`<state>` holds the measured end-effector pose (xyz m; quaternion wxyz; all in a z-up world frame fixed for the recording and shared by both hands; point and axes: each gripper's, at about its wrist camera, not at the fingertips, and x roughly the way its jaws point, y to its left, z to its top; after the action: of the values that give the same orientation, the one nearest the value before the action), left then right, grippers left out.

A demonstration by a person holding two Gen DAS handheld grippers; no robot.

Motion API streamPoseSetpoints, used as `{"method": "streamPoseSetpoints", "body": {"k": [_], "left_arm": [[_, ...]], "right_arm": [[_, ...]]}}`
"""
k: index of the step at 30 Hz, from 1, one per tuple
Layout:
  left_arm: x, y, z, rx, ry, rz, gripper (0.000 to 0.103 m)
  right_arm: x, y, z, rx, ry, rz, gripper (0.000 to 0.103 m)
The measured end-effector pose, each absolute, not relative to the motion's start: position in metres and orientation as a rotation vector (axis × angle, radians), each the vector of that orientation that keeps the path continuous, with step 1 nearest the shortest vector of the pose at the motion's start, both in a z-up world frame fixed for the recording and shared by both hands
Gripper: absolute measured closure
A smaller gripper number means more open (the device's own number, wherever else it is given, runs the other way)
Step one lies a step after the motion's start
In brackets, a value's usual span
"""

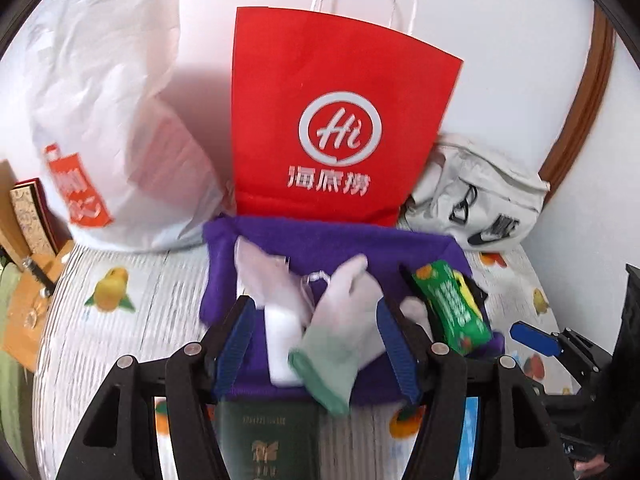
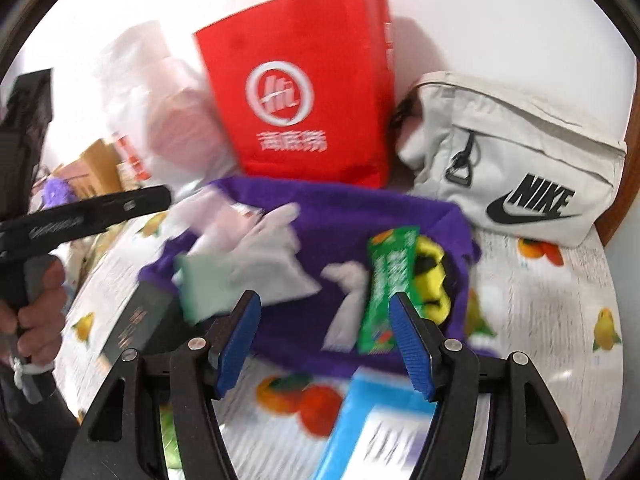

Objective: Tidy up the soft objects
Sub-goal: 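Move both grippers back toward the green tissue pack on the bedspread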

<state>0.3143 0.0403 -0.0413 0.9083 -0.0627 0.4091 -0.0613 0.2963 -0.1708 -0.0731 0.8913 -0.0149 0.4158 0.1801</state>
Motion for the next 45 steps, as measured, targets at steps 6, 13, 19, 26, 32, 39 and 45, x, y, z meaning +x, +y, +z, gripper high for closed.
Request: {"method": "streamPoseSetpoints", "body": {"k": [6, 13, 19, 26, 32, 39, 45], "left_arm": [[0.265, 0.047, -0.053, -0.118, 0.870, -0.123, 0.042], [0.206, 0.080, -0.068, -0.178, 0.883, -0.057, 0.042], [0.165, 0.106, -0.083, -0.218, 0.888, -0.014, 0.042], [0.129, 0.130, -0.102, -0.270, 0.892, 0.007, 0.042], [0.111, 0.146, -0.115, -0.311, 0.905, 0.018, 0.042], [0.099, 0.155, -0.120, -0.358, 0.904, -0.002, 0.042], [0.097, 0.152, -0.121, -0.359, 0.902, -0.028, 0.042]], "right_arm": [[0.244, -0.154, -0.078, -0.032, 0.884, 0.416, 0.037], [0.173, -0.128, -0.110, -0.057, 0.963, 0.538, 0.037], [0.128, -0.098, -0.149, -0.139, 1.022, 0.641, 0.037], [0.103, -0.064, -0.179, -0.273, 1.036, 0.694, 0.037], [0.099, -0.040, -0.186, -0.384, 0.943, 0.654, 0.047], [0.114, -0.051, -0.176, -0.311, 0.998, 0.634, 0.080], [0.107, -0.069, -0.165, -0.277, 1.014, 0.607, 0.080]]}}
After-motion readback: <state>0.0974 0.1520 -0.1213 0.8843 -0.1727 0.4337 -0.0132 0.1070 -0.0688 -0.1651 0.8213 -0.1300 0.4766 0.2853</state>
